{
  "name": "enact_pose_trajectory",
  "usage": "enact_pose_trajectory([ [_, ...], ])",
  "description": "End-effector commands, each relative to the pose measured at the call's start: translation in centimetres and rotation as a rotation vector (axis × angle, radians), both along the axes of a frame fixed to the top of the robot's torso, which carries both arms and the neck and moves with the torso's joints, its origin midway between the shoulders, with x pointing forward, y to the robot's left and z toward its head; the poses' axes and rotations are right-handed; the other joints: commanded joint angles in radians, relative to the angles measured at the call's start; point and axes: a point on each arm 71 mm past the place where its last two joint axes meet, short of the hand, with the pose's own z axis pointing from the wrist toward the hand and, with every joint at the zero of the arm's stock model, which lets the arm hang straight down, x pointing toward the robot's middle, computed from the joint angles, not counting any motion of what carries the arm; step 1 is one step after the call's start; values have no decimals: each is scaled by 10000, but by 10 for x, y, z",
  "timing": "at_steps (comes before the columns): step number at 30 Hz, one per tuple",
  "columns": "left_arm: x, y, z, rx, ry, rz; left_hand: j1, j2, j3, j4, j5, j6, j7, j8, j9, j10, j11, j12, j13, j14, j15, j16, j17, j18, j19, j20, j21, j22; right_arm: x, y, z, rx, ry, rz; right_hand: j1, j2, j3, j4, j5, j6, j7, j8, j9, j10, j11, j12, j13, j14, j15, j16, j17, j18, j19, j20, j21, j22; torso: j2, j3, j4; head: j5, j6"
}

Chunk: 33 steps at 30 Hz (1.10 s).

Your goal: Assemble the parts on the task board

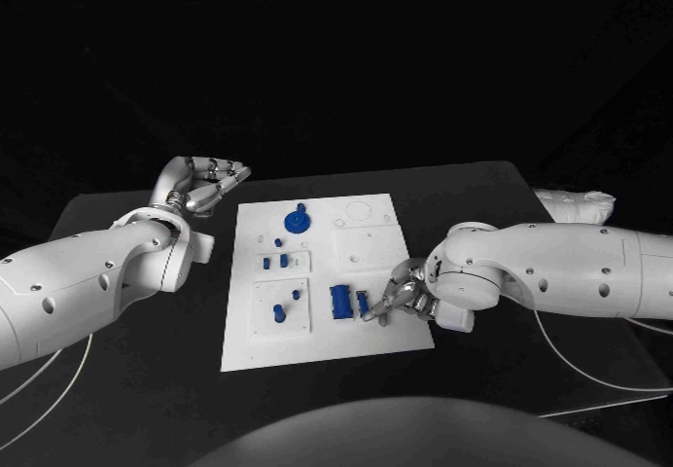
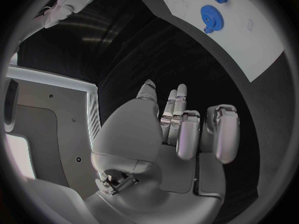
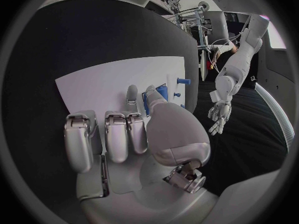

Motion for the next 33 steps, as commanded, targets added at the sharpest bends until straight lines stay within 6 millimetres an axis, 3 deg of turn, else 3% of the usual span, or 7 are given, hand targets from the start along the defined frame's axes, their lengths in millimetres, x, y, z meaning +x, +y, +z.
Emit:
enact_pose_trajectory([
  [1,0,-3,1,-26,-19,-176,12,69,-42,6,36,73,-27,49,16,40,-47,19,11,837,27,-14,2143,-84,617,41,-66,2445,1,-1,-1,-128,-33,-24,-8,99,48,7,-17,15,-70,40,21,1029,-66,28,2635,1059,-46,41,2627,-67,1047,-57,45,2628,-10,-2,0,5,1],
  [33,0,-3,1,-28,-19,-190,53,97,-75,6,43,70,-27,45,14,35,-47,14,8,837,27,-12,2143,-82,612,40,-71,2443,5,2,-3,-203,-28,55,49,159,69,-8,-15,42,-90,51,63,1029,-83,28,2635,1059,-60,41,2627,-67,1047,-70,45,2628,-4,-1,-3,-13,1],
])
